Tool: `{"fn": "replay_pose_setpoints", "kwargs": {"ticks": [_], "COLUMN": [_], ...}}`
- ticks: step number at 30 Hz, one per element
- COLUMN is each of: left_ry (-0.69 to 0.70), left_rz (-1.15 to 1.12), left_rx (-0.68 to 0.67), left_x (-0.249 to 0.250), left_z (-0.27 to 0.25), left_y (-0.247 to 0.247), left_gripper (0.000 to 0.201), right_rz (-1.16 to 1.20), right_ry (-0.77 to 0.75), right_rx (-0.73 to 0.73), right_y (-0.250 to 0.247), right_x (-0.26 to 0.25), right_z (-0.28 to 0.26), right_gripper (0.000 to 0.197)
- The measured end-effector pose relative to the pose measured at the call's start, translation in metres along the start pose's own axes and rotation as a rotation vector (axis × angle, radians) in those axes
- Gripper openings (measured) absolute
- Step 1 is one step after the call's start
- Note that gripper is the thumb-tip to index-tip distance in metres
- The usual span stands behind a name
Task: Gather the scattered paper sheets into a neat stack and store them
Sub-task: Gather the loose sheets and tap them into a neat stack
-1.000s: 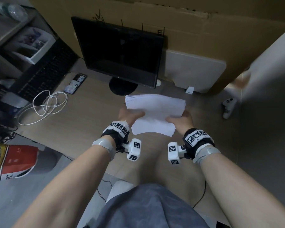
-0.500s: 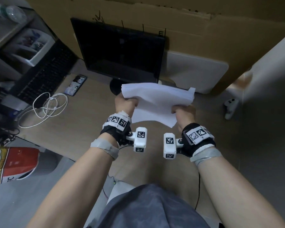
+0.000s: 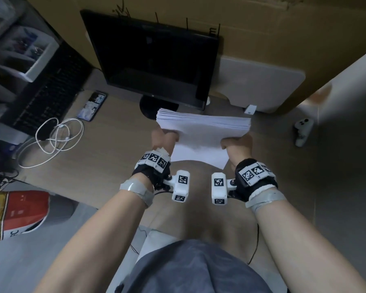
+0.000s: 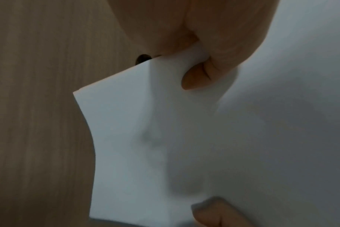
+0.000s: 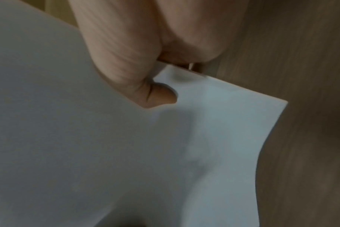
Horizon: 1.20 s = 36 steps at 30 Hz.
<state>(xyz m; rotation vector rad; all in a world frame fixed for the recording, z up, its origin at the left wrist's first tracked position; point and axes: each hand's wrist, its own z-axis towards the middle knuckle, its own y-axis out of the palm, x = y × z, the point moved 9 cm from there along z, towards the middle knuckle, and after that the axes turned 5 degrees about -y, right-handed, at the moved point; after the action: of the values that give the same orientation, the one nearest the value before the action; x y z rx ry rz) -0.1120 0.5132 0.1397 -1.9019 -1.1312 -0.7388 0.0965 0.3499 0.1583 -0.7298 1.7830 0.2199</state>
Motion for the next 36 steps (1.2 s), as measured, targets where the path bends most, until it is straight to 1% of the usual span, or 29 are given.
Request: {"fn": "replay_pose_setpoints", "kwargs": {"ticks": [1,3,5,7,9,11,14,15,17,18,19,21,23,24,25,26,27,28,29,30,32,33,34,35,36], "left_ry": [0.006,-0.033,-0.080,-0.095,-0.075,-0.008,0.076,0.069,0.032,0.028,0.033,0.054,0.031,0.007,-0.036,-0.088,-0.145,-0.186,-0.201,-0.202,-0.162,-0.152,-0.146,-0.143,-0.143], "left_rz": [-0.001,0.044,0.156,0.236,0.257,0.266,0.298,0.286,0.227,0.181,0.132,0.064,0.052,0.060,0.088,0.129,0.207,0.308,0.395,0.465,0.485,0.466,0.443,0.424,0.419], "left_rx": [0.005,0.001,-0.047,-0.114,-0.170,-0.225,-0.303,-0.336,-0.377,-0.391,-0.410,-0.455,-0.497,-0.551,-0.630,-0.711,-0.778,-0.827,-0.857,-0.835,-0.720,-0.685,-0.654,-0.631,-0.618], "left_x": [0.002,-0.007,-0.020,-0.027,-0.027,-0.018,-0.009,-0.010,-0.009,-0.006,-0.004,0.000,-0.007,-0.014,-0.027,-0.040,-0.054,-0.063,-0.068,-0.077,-0.077,-0.076,-0.074,-0.072,-0.073], "left_z": [0.004,0.014,0.023,0.034,0.044,0.049,0.054,0.056,0.058,0.058,0.057,0.047,0.037,0.031,0.025,0.017,0.006,-0.009,-0.025,-0.031,-0.045,-0.052,-0.060,-0.074,-0.086], "left_y": [-0.003,-0.009,-0.012,-0.010,-0.004,0.002,0.012,0.015,0.020,0.023,0.027,0.036,0.043,0.046,0.049,0.053,0.054,0.052,0.051,0.052,0.054,0.058,0.062,0.066,0.069], "left_gripper": [0.020,0.021,0.021,0.017,0.031,0.034,0.040,0.040,0.028,0.023,0.020,0.018,0.011,0.011,0.025,0.045,0.061,0.070,0.069,0.061,0.052,0.052,0.051,0.045,0.041], "right_rz": [0.004,-0.067,-0.144,-0.182,-0.216,-0.190,-0.155,-0.147,-0.124,-0.099,-0.064,0.021,0.072,0.079,0.083,0.086,0.089,0.100,0.108,0.124,0.142,0.125,0.108,0.101,0.096], "right_ry": [-0.002,0.037,0.104,0.162,0.206,0.206,0.211,0.218,0.218,0.221,0.230,0.272,0.320,0.353,0.395,0.435,0.472,0.500,0.529,0.548,0.548,0.526,0.486,0.443,0.402], "right_rx": [0.022,0.005,-0.045,-0.055,-0.015,0.028,0.088,0.110,0.158,0.190,0.227,0.290,0.303,0.294,0.289,0.279,0.262,0.241,0.222,0.197,0.140,0.093,0.039,-0.001,-0.027], "right_y": [0.003,0.016,0.031,0.040,0.041,0.042,0.039,0.036,0.029,0.025,0.021,0.010,0.000,-0.006,-0.013,-0.020,-0.026,-0.032,-0.037,-0.042,-0.050,-0.054,-0.056,-0.063,-0.070], "right_x": [-0.001,0.008,0.025,0.036,0.040,0.038,0.031,0.031,0.031,0.031,0.032,0.039,0.042,0.045,0.052,0.059,0.067,0.076,0.084,0.089,0.101,0.106,0.107,0.109,0.112], "right_z": [0.001,0.000,-0.002,-0.002,-0.001,0.000,-0.006,-0.008,-0.012,-0.016,-0.020,-0.032,-0.045,-0.050,-0.056,-0.061,-0.066,-0.069,-0.071,-0.076,-0.082,-0.084,-0.086,-0.091,-0.096], "right_gripper": [0.040,0.037,0.030,0.025,0.024,0.023,0.014,0.015,0.017,0.013,0.010,0.013,0.014,0.014,0.013,0.011,0.011,0.014,0.021,0.028,0.035,0.041,0.052,0.065,0.070]}}
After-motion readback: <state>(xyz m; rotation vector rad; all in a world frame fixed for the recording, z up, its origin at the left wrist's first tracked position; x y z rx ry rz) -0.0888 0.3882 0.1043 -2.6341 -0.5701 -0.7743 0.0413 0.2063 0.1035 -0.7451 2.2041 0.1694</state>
